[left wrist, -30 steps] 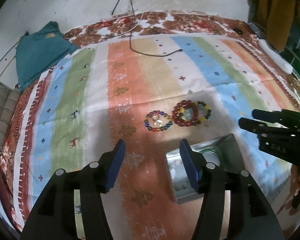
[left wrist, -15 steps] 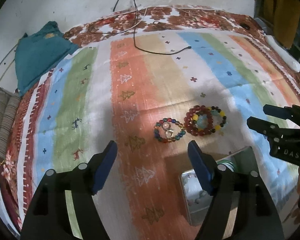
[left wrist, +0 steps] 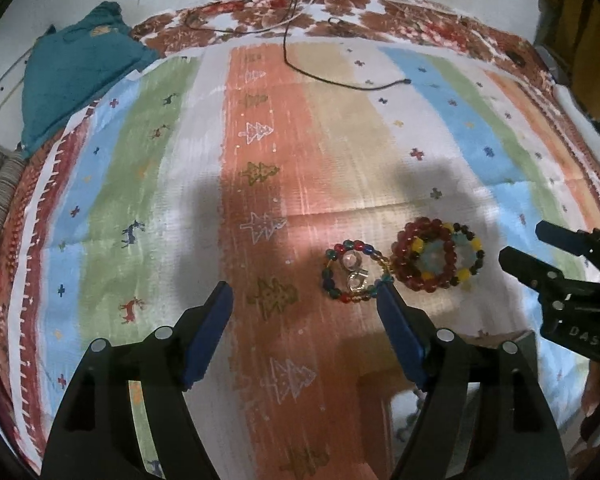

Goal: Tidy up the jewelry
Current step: 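Move both tools back to the remaining bracelets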

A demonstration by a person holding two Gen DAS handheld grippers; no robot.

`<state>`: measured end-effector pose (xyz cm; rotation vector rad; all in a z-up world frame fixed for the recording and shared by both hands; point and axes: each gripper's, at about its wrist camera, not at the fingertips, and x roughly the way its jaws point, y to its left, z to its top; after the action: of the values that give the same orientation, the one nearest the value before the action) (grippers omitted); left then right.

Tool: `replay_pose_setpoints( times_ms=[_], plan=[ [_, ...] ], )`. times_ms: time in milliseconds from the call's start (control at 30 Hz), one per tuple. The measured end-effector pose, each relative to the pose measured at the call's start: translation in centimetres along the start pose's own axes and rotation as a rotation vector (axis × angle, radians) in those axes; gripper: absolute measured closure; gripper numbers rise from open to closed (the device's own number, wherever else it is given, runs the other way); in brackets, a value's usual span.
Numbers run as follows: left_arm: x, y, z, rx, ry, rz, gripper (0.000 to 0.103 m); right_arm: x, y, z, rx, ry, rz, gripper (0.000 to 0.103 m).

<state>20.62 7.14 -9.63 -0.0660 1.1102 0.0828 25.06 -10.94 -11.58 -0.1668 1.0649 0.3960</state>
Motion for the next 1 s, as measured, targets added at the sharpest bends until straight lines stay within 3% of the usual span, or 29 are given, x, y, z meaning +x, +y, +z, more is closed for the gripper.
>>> replay_pose_setpoints(
  times_ms=[333,567,700,867,1000],
  plan=[
    [3.1,-0.1,0.6,0.038,0.053,0.016,0.03,1.9,0.3,1.0,0.002,0.038,0.018,0.033],
    [4.7,0.7,0.9,0.022,0.082,-0.013,0.032,3.7,0.3,1.6,0.0,0.063,0.014,0.033],
    [5.8,0.3,0.9,0.051,0.109,-0.02,0.04,4.8,0.2,1.9,0.003,0.086,0.018,0.034],
    [6.6,0.1,1.3,0.057,0.114,-0.031,0.04,5.6,0.5,2.4,-0.011,0.093,0.015,0.034],
    [7.3,-0.3,1.4,0.078,0.119,-0.023,0.045,6.6,0.8,2.7,-0.025,0.115,0.011,0.044]
  ],
)
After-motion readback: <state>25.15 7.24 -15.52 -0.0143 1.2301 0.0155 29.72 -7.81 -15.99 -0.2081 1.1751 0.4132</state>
